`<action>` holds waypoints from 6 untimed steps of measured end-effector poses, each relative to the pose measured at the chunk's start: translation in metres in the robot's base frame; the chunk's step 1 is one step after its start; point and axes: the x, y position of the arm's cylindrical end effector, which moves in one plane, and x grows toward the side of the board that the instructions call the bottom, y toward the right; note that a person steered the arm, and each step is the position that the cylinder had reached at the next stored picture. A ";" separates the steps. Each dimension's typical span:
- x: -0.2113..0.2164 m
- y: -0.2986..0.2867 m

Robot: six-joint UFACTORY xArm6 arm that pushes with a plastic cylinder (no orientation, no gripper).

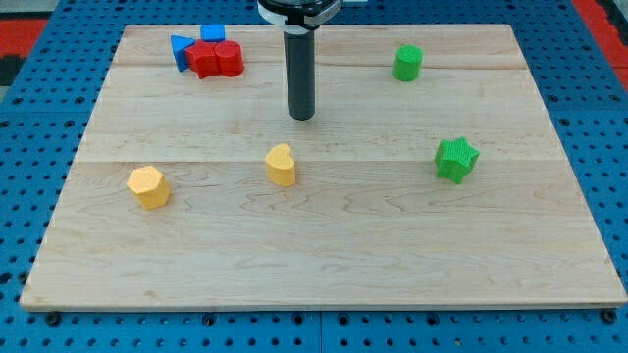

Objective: Point at red star

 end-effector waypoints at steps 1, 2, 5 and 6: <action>0.000 0.000; -0.007 -0.003; -0.094 0.011; -0.137 0.004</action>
